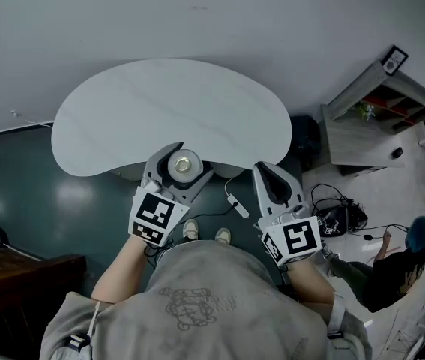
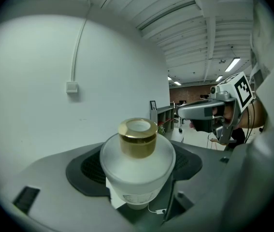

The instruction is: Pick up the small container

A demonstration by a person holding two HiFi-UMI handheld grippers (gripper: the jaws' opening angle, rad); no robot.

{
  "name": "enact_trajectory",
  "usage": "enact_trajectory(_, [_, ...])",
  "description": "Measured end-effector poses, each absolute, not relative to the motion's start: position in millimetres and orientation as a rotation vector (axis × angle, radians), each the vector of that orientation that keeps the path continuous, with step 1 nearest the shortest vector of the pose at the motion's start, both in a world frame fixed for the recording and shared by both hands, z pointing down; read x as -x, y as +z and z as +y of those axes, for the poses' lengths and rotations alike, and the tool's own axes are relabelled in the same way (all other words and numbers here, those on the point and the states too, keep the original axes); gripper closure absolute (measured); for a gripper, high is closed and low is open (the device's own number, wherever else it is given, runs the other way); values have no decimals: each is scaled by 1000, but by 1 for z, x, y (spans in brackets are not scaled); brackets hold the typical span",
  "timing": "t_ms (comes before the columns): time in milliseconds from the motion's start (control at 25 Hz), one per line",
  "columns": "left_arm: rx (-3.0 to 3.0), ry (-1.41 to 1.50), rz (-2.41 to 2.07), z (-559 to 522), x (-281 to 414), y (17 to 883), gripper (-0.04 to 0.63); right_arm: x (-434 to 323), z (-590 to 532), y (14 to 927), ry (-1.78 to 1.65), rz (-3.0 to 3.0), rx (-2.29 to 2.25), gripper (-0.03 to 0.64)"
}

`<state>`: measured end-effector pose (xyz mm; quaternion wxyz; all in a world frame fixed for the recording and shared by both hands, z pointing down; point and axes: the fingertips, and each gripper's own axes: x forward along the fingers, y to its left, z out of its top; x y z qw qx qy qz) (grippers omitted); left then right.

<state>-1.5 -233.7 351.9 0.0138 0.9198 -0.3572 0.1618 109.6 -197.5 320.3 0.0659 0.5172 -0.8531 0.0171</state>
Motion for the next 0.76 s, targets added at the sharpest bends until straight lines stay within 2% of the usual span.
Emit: enact_trajectory(760, [-2841, 557, -1069, -226, -10, 361, 250, -122, -187, 322, 49, -2557, -1564, 580])
